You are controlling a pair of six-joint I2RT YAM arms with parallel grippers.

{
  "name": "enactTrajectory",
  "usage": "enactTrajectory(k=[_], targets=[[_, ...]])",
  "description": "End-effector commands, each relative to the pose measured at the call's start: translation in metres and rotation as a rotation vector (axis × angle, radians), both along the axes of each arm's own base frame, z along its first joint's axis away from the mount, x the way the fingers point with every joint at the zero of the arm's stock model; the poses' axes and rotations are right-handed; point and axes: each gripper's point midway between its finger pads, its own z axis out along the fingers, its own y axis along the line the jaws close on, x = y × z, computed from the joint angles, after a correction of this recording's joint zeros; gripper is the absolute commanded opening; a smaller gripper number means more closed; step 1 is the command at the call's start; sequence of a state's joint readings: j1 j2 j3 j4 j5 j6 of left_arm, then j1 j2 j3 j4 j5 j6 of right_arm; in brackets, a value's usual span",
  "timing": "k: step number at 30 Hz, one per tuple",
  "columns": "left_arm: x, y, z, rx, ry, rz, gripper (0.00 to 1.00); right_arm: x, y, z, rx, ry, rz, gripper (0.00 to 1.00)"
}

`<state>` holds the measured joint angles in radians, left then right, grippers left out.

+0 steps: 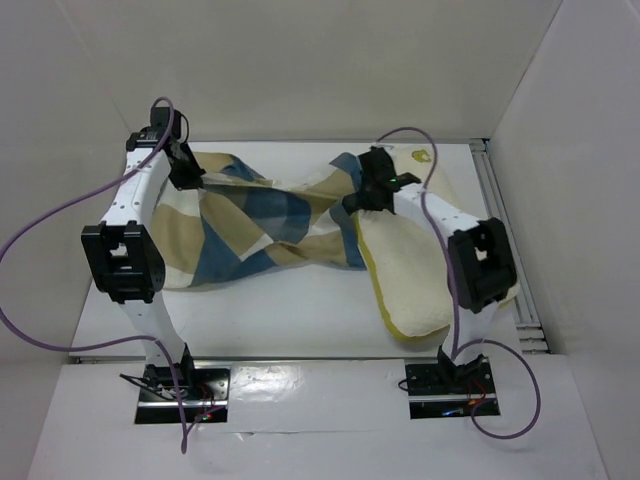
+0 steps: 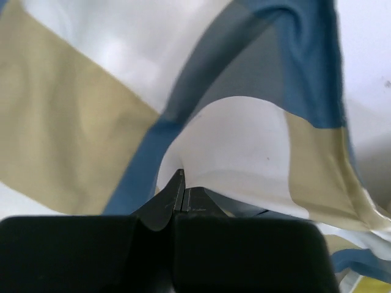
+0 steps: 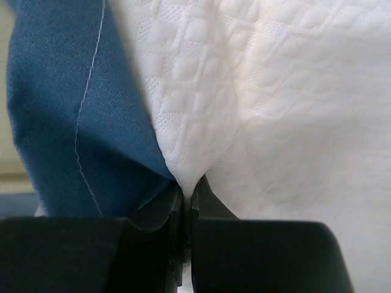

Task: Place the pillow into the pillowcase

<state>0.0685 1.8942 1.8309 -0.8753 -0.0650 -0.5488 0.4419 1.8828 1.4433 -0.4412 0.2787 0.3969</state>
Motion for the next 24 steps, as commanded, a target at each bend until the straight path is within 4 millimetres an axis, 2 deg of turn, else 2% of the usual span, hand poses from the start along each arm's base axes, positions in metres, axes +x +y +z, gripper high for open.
enactTrajectory(k=[1,2,3,4,5,6,7,8,9,10,11,12,13,14,16,19,23,24], targets=[[0.000,0.002,0.016,0.015,-0.037,-0.016,0.00,-0.002,-0.066,0.061,0.028,-0.132,-0.121,0.00],[0.000,0.002,0.016,0.015,-0.036,-0.016,0.00,-0.002,-0.086,0.090,0.051,-0.198,-0.147,0.00],[0.000,0.002,0.016,0.015,-0.036,-0.016,0.00,-0.004,-0.093,0.102,0.064,-0.226,-0.144,0.00],[-0.001,0.002,0.013,0.014,-0.026,-0.016,0.00,-0.005,-0.096,0.113,0.080,-0.246,-0.132,0.00],[-0.002,0.004,0.013,0.024,-0.025,-0.009,0.00,-0.008,-0.107,0.121,0.081,-0.259,-0.141,0.00],[-0.002,0.007,0.012,0.035,-0.024,-0.001,0.00,-0.009,-0.112,0.119,0.073,-0.246,-0.126,0.00],[-0.002,0.007,0.012,0.035,-0.024,-0.001,0.00,-0.007,-0.111,0.129,0.091,-0.258,-0.116,0.00],[-0.002,0.009,0.012,0.044,-0.023,0.004,0.00,-0.007,-0.112,0.122,0.077,-0.236,-0.109,0.02],[-0.002,0.009,0.012,0.044,-0.023,0.004,0.00,-0.006,-0.108,0.115,0.078,-0.216,-0.087,0.10],[0.001,0.009,0.019,0.046,-0.041,0.005,0.00,-0.007,-0.107,0.109,0.080,-0.195,-0.081,0.24],[0.003,0.007,0.022,0.039,-0.051,0.000,0.00,-0.007,-0.104,0.105,0.090,-0.183,-0.067,0.32],[0.003,0.004,0.022,0.020,-0.053,-0.002,0.00,-0.008,-0.101,0.092,0.103,-0.158,-0.064,0.47],[0.008,0.003,0.032,0.013,-0.080,-0.008,0.00,-0.012,-0.098,0.085,0.112,-0.138,-0.052,0.62],[0.009,0.001,0.036,0.004,-0.091,-0.015,0.00,-0.015,-0.092,0.070,0.134,-0.102,-0.037,0.83],[0.012,-0.008,0.043,-0.013,-0.111,-0.038,0.00,-0.021,-0.079,0.046,0.133,-0.044,-0.019,0.90],[0.015,-0.016,0.049,-0.007,-0.123,-0.065,0.00,-0.036,-0.059,0.018,0.133,0.029,0.010,0.92],[0.020,-0.014,0.052,0.002,-0.127,-0.059,0.00,-0.045,-0.030,-0.001,0.126,0.053,0.081,0.94],[0.023,-0.012,0.051,0.012,-0.127,-0.052,0.00,-0.050,-0.021,-0.014,0.109,0.083,0.100,0.97]])
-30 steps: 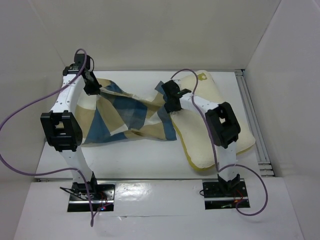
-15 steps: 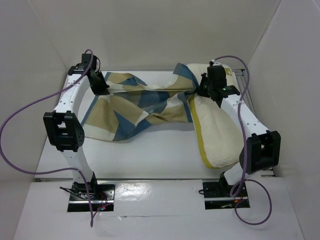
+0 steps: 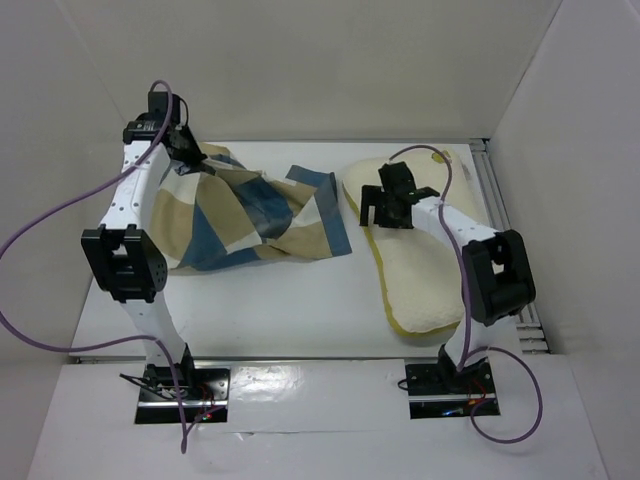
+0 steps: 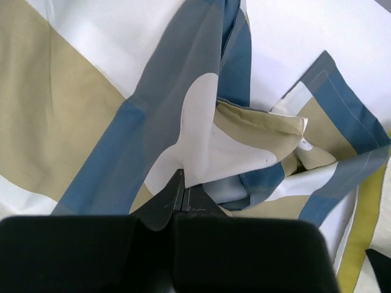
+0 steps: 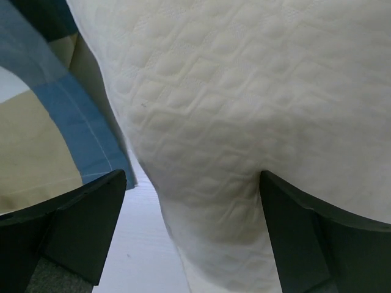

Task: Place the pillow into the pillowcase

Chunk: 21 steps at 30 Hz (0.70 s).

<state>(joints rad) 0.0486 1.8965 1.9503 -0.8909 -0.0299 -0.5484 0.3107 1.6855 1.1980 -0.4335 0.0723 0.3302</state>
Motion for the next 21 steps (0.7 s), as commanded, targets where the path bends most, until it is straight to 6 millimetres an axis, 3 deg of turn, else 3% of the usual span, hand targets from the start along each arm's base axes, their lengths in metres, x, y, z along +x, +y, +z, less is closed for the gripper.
enactTrajectory(k=[1,2,3,4,5,6,8,9,12,13,15,16,17,19,21], targets=[[0.005,0.005,0.014,0.049,-0.024,-0.010,0.00,-0.001,0.026,-0.015,-0.008,0.005,0.048,0.97],[0.010,0.005,0.021,0.050,-0.046,-0.009,0.00,0.002,0.016,-0.026,-0.065,0.014,0.011,0.97],[0.010,0.007,0.019,0.060,-0.035,-0.001,0.00,0.007,0.017,-0.037,-0.102,0.032,0.004,0.87],[0.010,0.008,0.024,0.060,-0.042,0.000,0.00,0.006,0.012,-0.044,-0.132,0.051,-0.008,0.68],[0.016,0.010,0.034,0.077,-0.070,0.001,0.00,0.014,0.005,-0.040,-0.170,0.034,-0.050,0.09],[0.018,0.010,0.033,0.077,-0.065,0.001,0.00,0.015,0.000,-0.037,-0.193,0.029,-0.066,0.00],[0.021,0.007,0.036,0.076,-0.070,-0.033,0.00,0.021,-0.008,-0.014,-0.187,-0.027,-0.106,0.00],[0.025,0.008,0.035,0.076,-0.069,-0.034,0.00,0.021,-0.008,0.016,-0.153,-0.100,-0.114,0.00],[0.025,0.006,0.023,0.067,-0.036,-0.041,0.00,0.030,-0.010,0.078,-0.077,-0.265,-0.142,0.00],[0.024,0.006,0.020,0.066,-0.026,-0.041,0.00,0.026,-0.010,0.114,-0.032,-0.349,-0.144,0.00],[0.023,0.006,0.008,0.064,0.003,-0.042,0.00,0.024,-0.005,0.154,0.022,-0.464,-0.107,0.00],[0.021,0.001,0.003,0.064,0.016,-0.051,0.00,0.013,0.009,0.182,0.091,-0.532,-0.026,0.00],[0.021,0.002,0.003,0.069,0.017,-0.059,0.00,0.010,0.021,0.197,0.113,-0.582,0.038,0.00],[0.021,0.002,-0.005,0.068,0.036,-0.059,0.00,0.000,0.053,0.215,0.174,-0.604,0.197,0.00],[0.022,0.002,-0.010,0.067,0.046,-0.060,0.00,-0.023,0.093,0.217,0.190,-0.602,0.372,0.00]])
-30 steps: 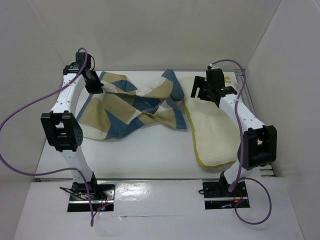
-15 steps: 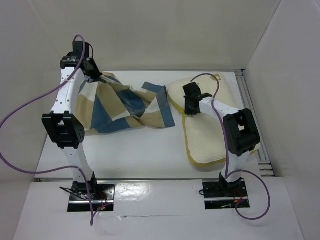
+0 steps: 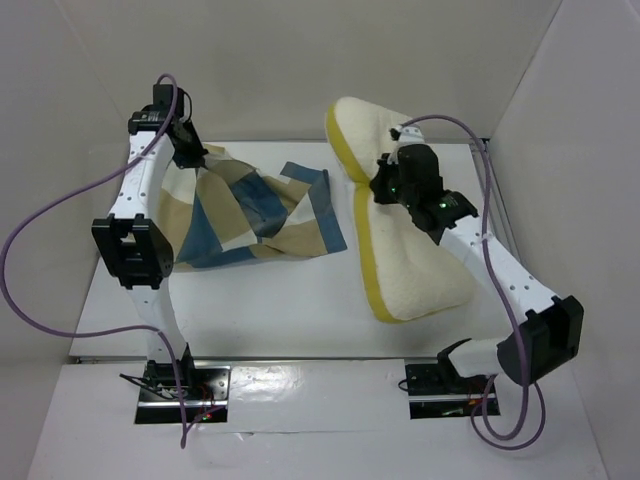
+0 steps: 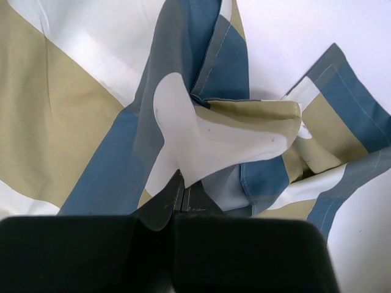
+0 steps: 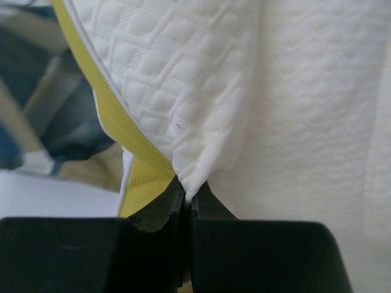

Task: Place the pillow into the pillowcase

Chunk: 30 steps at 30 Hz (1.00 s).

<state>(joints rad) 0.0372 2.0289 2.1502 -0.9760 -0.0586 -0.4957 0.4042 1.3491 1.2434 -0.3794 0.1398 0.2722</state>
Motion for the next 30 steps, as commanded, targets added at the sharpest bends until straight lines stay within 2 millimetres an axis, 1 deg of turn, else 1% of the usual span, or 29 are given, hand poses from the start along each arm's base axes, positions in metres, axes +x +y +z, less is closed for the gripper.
enactTrajectory(k=[1,2,3,4,5,6,7,8,9,10,11,12,13,14,15,16,17,18,20,21,22,23,24,25,26,27,28,29,30], targets=[[0.000,-0.001,-0.010,0.014,0.025,-0.024,0.00,-0.026,0.088,0.043,0.059,-0.149,0.383,0.00],[0.000,-0.002,-0.009,0.006,0.025,-0.029,0.00,-0.046,0.113,0.031,0.046,-0.116,0.468,0.00],[0.000,-0.007,-0.009,0.006,0.025,-0.038,0.00,-0.057,0.123,0.021,0.039,-0.092,0.503,0.00],[0.000,-0.007,-0.010,0.013,0.026,-0.047,0.00,-0.071,0.130,0.000,0.020,-0.043,0.535,0.00],[-0.002,-0.008,-0.013,0.005,0.034,-0.052,0.00,-0.092,0.144,-0.016,0.001,0.001,0.593,0.00],[-0.002,-0.008,-0.013,0.011,0.035,-0.061,0.00,-0.104,0.146,-0.029,-0.014,0.042,0.601,0.00],[-0.007,-0.009,-0.018,0.007,0.060,-0.076,0.00,-0.111,0.145,-0.043,-0.054,0.069,0.592,0.00],[-0.008,-0.015,-0.022,0.007,0.070,-0.087,0.00,-0.130,0.149,-0.067,-0.094,0.124,0.616,0.00],[-0.013,-0.016,-0.028,0.004,0.095,-0.101,0.00,-0.140,0.143,-0.080,-0.139,0.170,0.616,0.00],[-0.021,-0.024,-0.034,-0.010,0.119,-0.120,0.00,-0.145,0.141,-0.092,-0.173,0.206,0.618,0.00],[-0.024,-0.024,-0.040,-0.011,0.136,-0.120,0.00,-0.150,0.136,-0.103,-0.201,0.251,0.617,0.00],[-0.028,-0.029,-0.040,-0.010,0.142,-0.132,0.00,-0.149,0.132,-0.115,-0.242,0.297,0.604,0.32],[-0.031,-0.034,-0.045,0.004,0.158,-0.139,0.04,-0.156,0.122,-0.124,-0.300,0.352,0.592,0.62],[-0.037,-0.032,-0.053,0.012,0.189,-0.133,0.24,-0.143,0.113,-0.121,-0.347,0.336,0.507,0.76],[-0.039,-0.034,-0.052,0.030,0.189,-0.135,0.34,-0.141,0.104,-0.120,-0.375,0.342,0.464,0.88],[-0.040,-0.034,-0.048,0.031,0.180,-0.135,0.43,-0.137,0.100,-0.119,-0.383,0.332,0.422,0.94],[-0.043,-0.036,-0.052,0.040,0.193,-0.140,0.47,-0.132,0.095,-0.112,-0.389,0.313,0.383,0.97],[-0.045,-0.036,-0.051,0.040,0.193,-0.140,0.53,-0.123,0.084,-0.103,-0.384,0.284,0.319,0.98],[-0.046,-0.036,-0.047,0.041,0.184,-0.140,0.55,-0.117,0.076,-0.092,-0.342,0.276,0.256,1.00],[-0.049,-0.036,-0.048,0.040,0.198,-0.140,0.55,-0.112,0.066,-0.088,-0.337,0.269,0.207,1.00],[-0.053,-0.039,-0.044,0.052,0.198,-0.144,0.55,-0.109,0.052,-0.086,-0.319,0.275,0.152,1.00],[-0.054,-0.040,-0.036,0.059,0.178,-0.135,0.55,-0.107,0.045,-0.084,-0.280,0.290,0.098,1.00],[-0.055,-0.043,-0.029,0.069,0.161,-0.139,0.55,-0.103,0.028,-0.086,-0.282,0.295,0.012,1.00],[-0.058,-0.058,-0.025,0.085,0.143,-0.169,0.55,-0.102,0.002,-0.089,-0.269,0.332,-0.086,1.00],[-0.057,-0.065,-0.016,0.105,0.111,-0.190,0.55,-0.101,-0.009,-0.090,-0.222,0.349,-0.157,1.00],[-0.059,-0.070,-0.005,0.130,0.074,-0.205,0.61,-0.104,-0.017,-0.097,-0.193,0.380,-0.175,1.00],[-0.060,-0.087,-0.004,0.144,0.062,-0.240,0.67,-0.104,-0.032,-0.093,-0.143,0.386,-0.210,1.00],[-0.059,-0.094,0.001,0.153,0.046,-0.269,0.72,-0.106,-0.037,-0.094,-0.111,0.401,-0.213,1.00],[-0.057,-0.102,0.010,0.158,0.019,-0.294,0.74,-0.111,-0.033,-0.097,-0.059,0.430,-0.182,1.00]])
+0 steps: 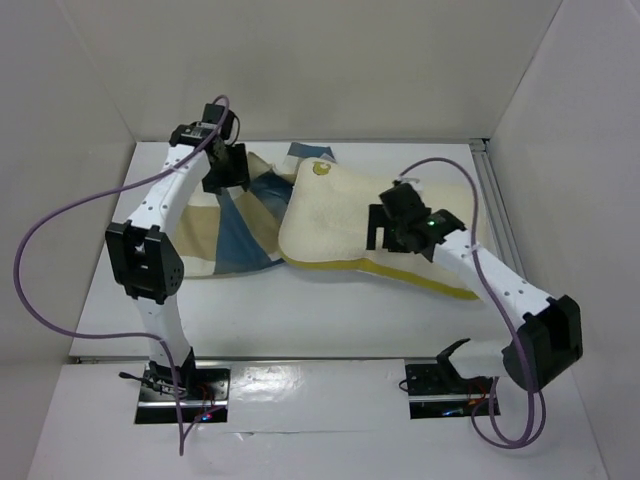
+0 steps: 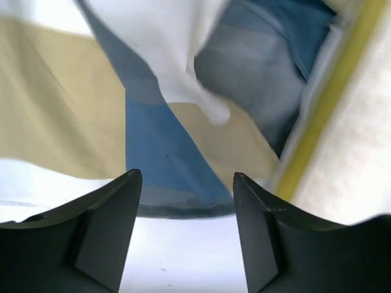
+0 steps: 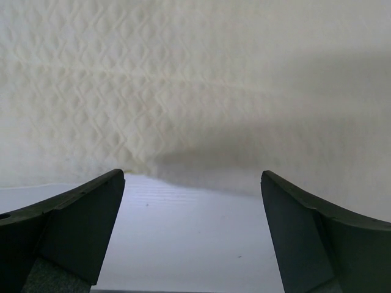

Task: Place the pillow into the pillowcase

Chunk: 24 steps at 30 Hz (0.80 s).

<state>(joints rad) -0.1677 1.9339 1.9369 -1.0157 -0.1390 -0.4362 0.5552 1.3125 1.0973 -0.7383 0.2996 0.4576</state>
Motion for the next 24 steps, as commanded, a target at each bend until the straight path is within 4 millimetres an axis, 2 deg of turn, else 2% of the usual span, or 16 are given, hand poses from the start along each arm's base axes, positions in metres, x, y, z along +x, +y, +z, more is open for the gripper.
enactTrajectory(k=[1,4,5,6,8,10,12,14,16,17,18,19,20,21,22,24], targets=[[-0.001,-0.042,0.044,0.017,-0.132,-0.129,0.76,-0.015,-0.025,0.009,0.117,0.019,-0.106,1.00],[-0.002,-0.068,0.031,-0.006,-0.101,-0.203,0.77,-0.020,-0.010,0.015,0.182,0.027,-0.033,1.00],[-0.006,-0.088,0.020,-0.047,-0.064,-0.241,0.77,-0.025,-0.008,0.017,0.182,0.030,-0.002,1.00],[-0.009,-0.099,0.014,-0.069,-0.045,-0.259,0.77,-0.029,-0.009,0.014,0.173,0.048,-0.004,1.00],[-0.011,-0.118,0.001,-0.084,-0.020,-0.278,0.77,-0.029,-0.025,0.014,0.123,0.037,-0.079,1.00],[-0.010,-0.127,-0.024,-0.096,0.035,-0.270,0.77,-0.030,-0.041,0.014,0.092,0.022,-0.191,1.00],[-0.008,-0.139,-0.034,-0.098,0.046,-0.281,0.78,-0.021,-0.077,0.018,0.033,-0.029,-0.374,1.00],[-0.003,-0.142,-0.053,-0.094,0.075,-0.272,0.80,-0.015,-0.103,0.017,0.046,-0.036,-0.524,1.00],[-0.002,-0.149,-0.062,-0.124,0.101,-0.276,0.81,-0.009,-0.111,0.005,0.082,-0.028,-0.576,1.00],[-0.006,-0.152,-0.069,-0.139,0.127,-0.285,0.81,-0.008,-0.108,0.000,0.128,-0.007,-0.573,1.00],[-0.004,-0.158,-0.076,-0.166,0.128,-0.281,0.81,-0.010,-0.117,-0.013,0.152,0.016,-0.622,1.00],[-0.011,-0.164,-0.079,-0.204,0.155,-0.300,0.81,-0.002,-0.116,-0.016,0.201,-0.001,-0.637,1.00],[-0.013,-0.168,-0.086,-0.225,0.173,-0.298,0.79,-0.006,-0.113,-0.030,0.242,0.036,-0.630,1.00],[-0.014,-0.171,-0.088,-0.242,0.177,-0.306,0.77,-0.002,-0.118,-0.034,0.282,0.030,-0.660,1.00],[-0.016,-0.177,-0.090,-0.274,0.190,-0.322,0.72,0.010,-0.116,-0.036,0.331,0.001,-0.664,1.00],[-0.015,-0.180,-0.089,-0.291,0.186,-0.330,0.37,0.017,-0.107,-0.049,0.401,0.023,-0.644,0.97]])
